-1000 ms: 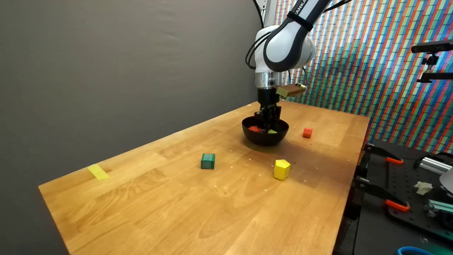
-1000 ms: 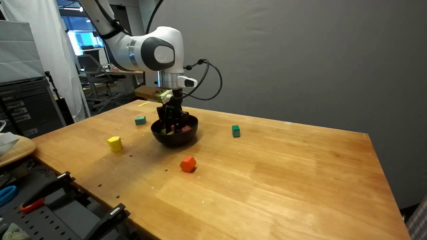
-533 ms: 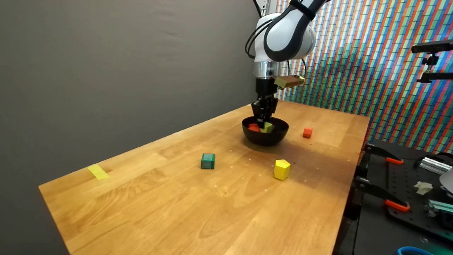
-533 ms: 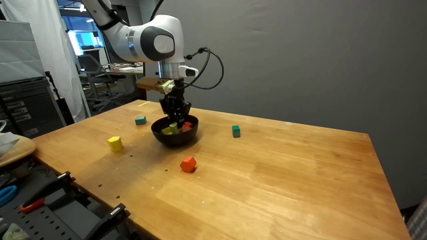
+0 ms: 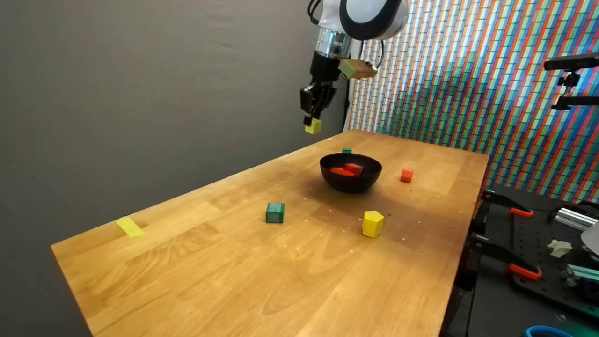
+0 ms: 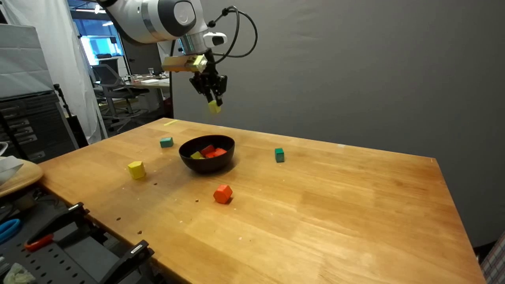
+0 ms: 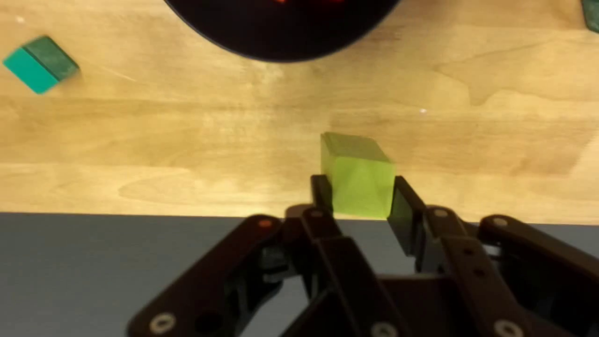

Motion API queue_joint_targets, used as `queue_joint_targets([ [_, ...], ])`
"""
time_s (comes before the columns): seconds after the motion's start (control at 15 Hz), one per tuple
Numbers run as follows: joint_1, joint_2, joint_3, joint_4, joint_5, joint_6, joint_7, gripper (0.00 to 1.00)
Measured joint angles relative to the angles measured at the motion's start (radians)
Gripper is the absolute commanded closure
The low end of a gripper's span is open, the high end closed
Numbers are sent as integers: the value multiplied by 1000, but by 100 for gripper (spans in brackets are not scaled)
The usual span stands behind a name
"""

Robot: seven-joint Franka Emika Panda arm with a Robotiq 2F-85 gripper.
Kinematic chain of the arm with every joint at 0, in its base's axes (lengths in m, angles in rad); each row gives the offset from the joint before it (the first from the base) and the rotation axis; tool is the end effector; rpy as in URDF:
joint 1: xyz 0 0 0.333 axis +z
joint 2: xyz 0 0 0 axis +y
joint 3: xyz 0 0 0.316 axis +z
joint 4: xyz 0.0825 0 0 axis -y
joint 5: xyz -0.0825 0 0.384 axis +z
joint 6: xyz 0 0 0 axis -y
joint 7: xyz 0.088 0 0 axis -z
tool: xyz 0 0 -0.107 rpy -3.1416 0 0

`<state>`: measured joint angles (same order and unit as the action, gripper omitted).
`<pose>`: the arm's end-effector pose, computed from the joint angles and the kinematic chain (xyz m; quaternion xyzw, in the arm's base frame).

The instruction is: Remove the blocks from the bowl and put them on the table

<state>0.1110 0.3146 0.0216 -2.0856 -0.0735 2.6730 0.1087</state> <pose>0.6043 0.0824 0.3011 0.9897 0.0411 0.1371 0.0012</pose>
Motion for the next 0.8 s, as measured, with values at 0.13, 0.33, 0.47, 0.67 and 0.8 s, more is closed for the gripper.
queue_joint_targets([
  [0.13,25,55,12,74,-2,-8,-2,84],
  [0.33,54,180,30,206,-3,-62,-15,84],
  [0.47,67,271,39,297,-3,-113,-31,85],
  [0.67,78,385,45,417,-3,-179,-57,68],
  [0.8,81,436,45,480,-3,-214,-67,40],
])
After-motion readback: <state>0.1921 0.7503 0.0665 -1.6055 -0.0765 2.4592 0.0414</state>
